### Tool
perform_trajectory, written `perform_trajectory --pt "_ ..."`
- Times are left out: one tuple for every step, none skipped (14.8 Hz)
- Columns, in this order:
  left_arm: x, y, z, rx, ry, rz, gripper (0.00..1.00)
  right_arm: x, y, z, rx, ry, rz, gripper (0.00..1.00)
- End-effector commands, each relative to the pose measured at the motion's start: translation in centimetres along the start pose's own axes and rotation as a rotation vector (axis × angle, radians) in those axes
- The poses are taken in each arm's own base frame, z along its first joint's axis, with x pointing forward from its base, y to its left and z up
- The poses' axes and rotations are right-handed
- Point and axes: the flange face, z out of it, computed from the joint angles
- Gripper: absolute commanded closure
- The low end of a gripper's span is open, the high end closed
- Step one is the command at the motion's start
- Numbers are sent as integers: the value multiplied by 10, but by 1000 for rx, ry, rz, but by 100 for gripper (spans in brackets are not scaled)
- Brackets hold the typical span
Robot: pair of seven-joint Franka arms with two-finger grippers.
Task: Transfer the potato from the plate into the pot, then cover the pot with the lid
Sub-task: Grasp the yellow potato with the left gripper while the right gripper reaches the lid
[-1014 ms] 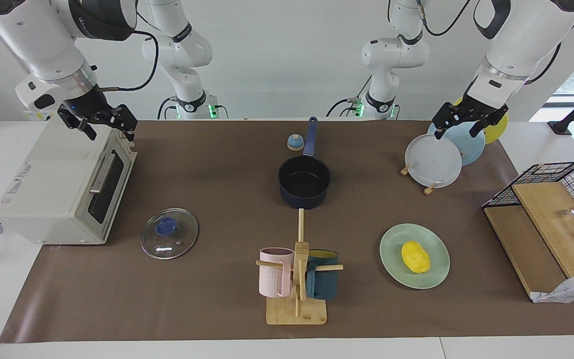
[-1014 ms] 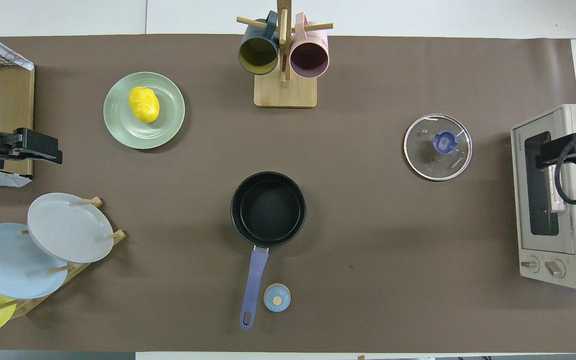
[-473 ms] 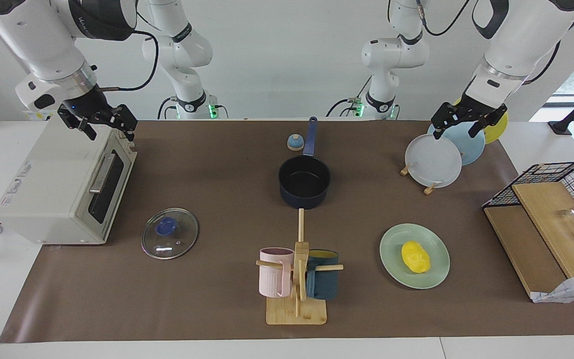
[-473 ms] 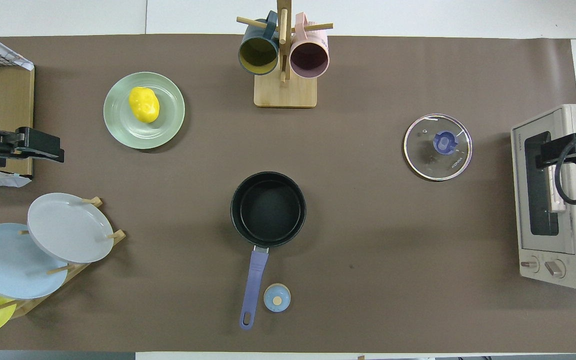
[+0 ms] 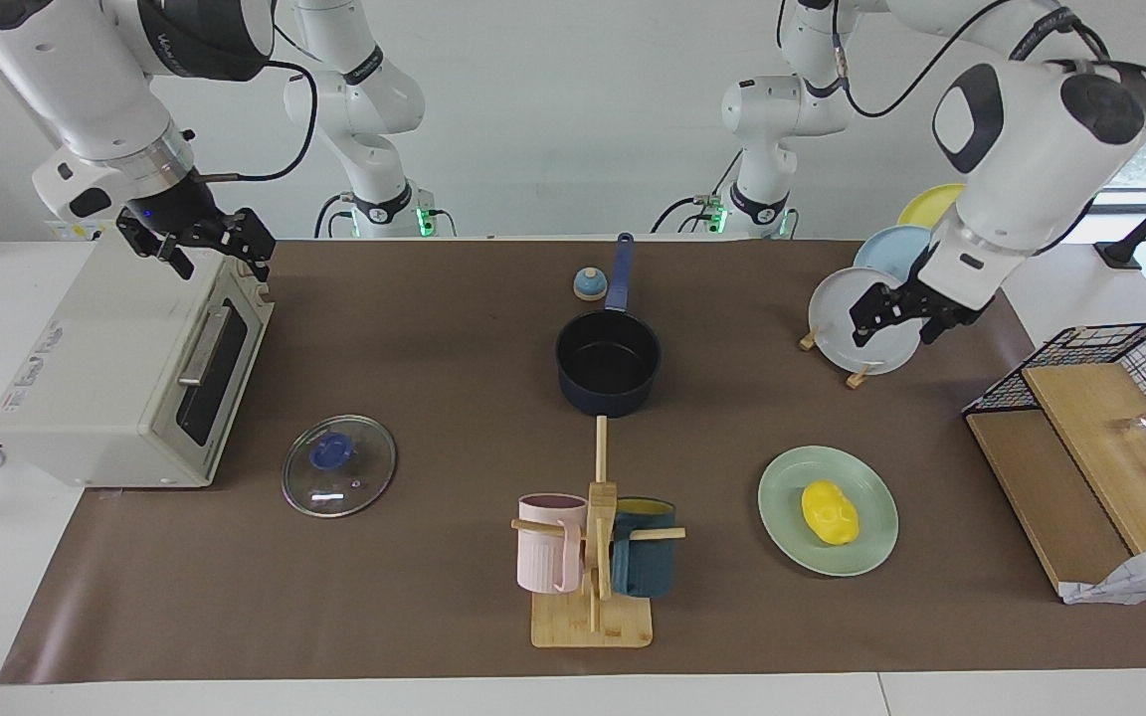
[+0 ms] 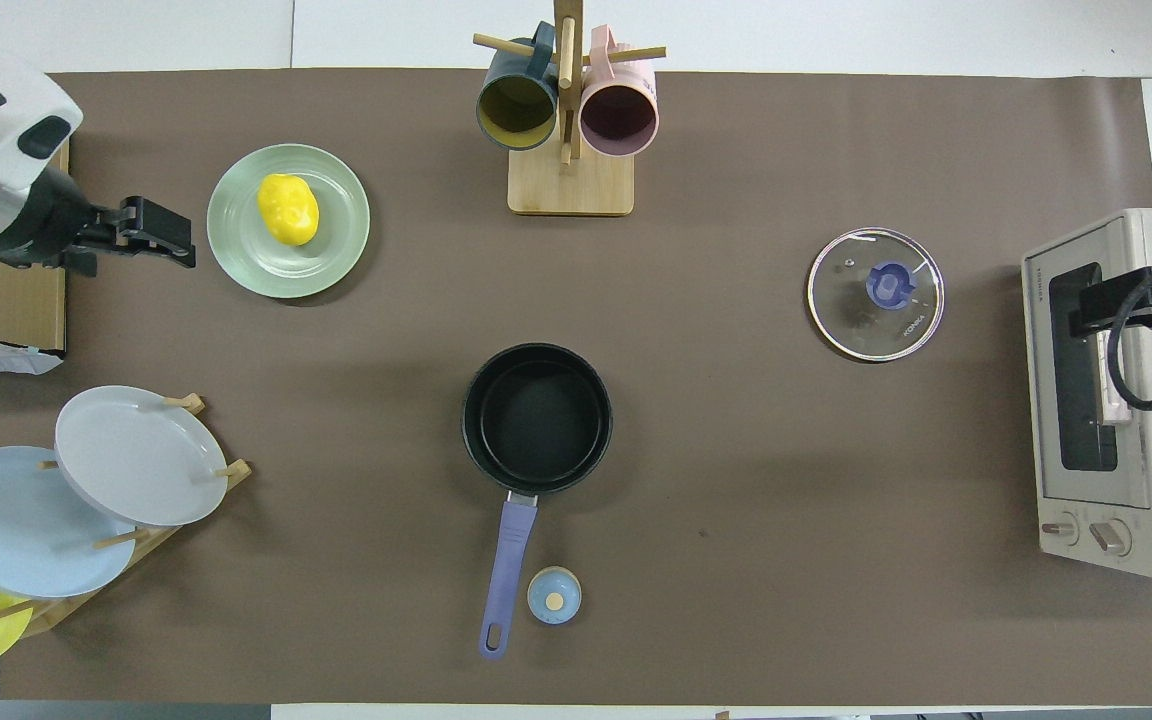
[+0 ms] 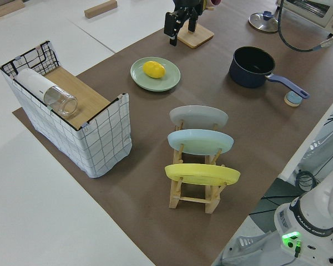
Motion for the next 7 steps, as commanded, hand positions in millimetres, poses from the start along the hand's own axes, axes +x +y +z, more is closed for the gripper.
perform_trajectory --pt "35 21 35 -32 43 19 0 0 -4 11 21 33 -6 0" --pt "42 21 51 -36 47 11 0 4 -8 16 20 42 -11 0" --pt "52 22 70 -39 57 -10 0 13 -12 28 19 40 -20 0" --pt "63 23 95 -37 70 -60 0 23 -13 40 18 39 -29 0" --pt "69 31 117 -35 66 -88 0 33 -13 54 16 39 -48 0" --pt "76 35 137 -32 65 -107 0 42 -13 65 15 42 -52 0" --pt "82 35 145 -29 87 -108 0 50 -13 75 14 47 -52 0"
